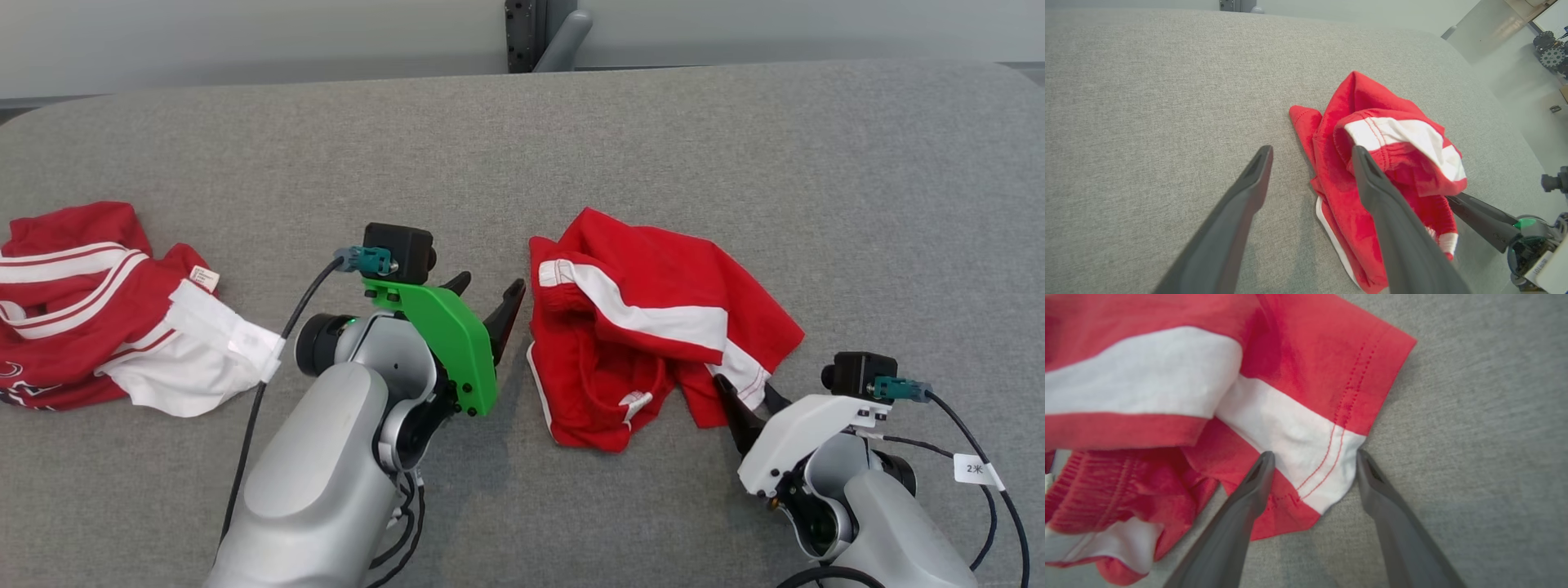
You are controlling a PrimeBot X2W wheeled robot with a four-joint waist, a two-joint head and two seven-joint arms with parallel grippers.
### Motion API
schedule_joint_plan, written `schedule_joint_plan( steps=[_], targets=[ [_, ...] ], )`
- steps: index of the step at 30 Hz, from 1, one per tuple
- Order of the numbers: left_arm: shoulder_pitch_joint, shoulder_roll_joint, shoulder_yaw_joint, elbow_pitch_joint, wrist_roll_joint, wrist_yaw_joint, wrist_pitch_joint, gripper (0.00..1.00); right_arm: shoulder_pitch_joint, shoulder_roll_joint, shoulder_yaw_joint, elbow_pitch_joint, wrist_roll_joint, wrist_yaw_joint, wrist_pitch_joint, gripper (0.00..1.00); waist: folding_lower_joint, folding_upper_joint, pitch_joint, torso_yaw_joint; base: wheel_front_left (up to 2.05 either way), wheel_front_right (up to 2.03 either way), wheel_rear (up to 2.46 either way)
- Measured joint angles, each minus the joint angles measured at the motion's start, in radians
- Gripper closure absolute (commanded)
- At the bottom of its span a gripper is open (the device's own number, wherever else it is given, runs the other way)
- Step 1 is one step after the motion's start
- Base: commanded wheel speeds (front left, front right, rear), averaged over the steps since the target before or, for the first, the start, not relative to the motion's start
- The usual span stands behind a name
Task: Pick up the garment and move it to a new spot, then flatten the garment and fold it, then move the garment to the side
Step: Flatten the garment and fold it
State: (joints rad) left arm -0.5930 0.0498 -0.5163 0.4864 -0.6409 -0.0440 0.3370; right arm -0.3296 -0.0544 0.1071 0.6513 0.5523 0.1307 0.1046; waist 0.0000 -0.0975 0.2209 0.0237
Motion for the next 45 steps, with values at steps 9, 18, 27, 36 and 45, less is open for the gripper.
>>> schedule_joint_plan(
  steps=[9,18,27,36,45],
  targets=[
    [-0.017,0.0,-0.034,0.026,-0.048,-0.001,-0.008,0.0,-0.015,0.001,0.029,0.029,0.02,0.0,-0.026,0.0,0.0,0.0,0.0,-0.021,0.0,0.0,0.0],
    [-0.034,0.0,-0.054,0.011,-0.219,0.007,0.029,0.0,-0.026,0.002,0.054,0.046,0.035,0.0,-0.038,0.0,0.0,0.0,0.005,-0.036,0.0,0.0,0.0],
    [-0.073,0.0,-0.089,0.041,-0.336,0.027,0.063,0.0,-0.044,0.004,0.081,0.063,0.047,0.001,-0.052,0.0,0.0,0.0,0.011,-0.062,0.0,0.0,0.0],
    [-0.085,0.0,-0.119,0.08,-0.348,0.025,0.052,0.0,-0.05,0.006,0.106,0.077,0.068,0.002,-0.069,0.04,0.0,0.0,0.014,-0.079,0.0,0.0,0.0],
    [-0.116,0.0,-0.118,0.112,-0.353,0.021,0.036,0.0,-0.063,0.005,0.12,0.091,0.072,0.002,-0.08,0.05,0.0,0.0,0.02,-0.081,0.0,0.0,0.0]
  ],
)
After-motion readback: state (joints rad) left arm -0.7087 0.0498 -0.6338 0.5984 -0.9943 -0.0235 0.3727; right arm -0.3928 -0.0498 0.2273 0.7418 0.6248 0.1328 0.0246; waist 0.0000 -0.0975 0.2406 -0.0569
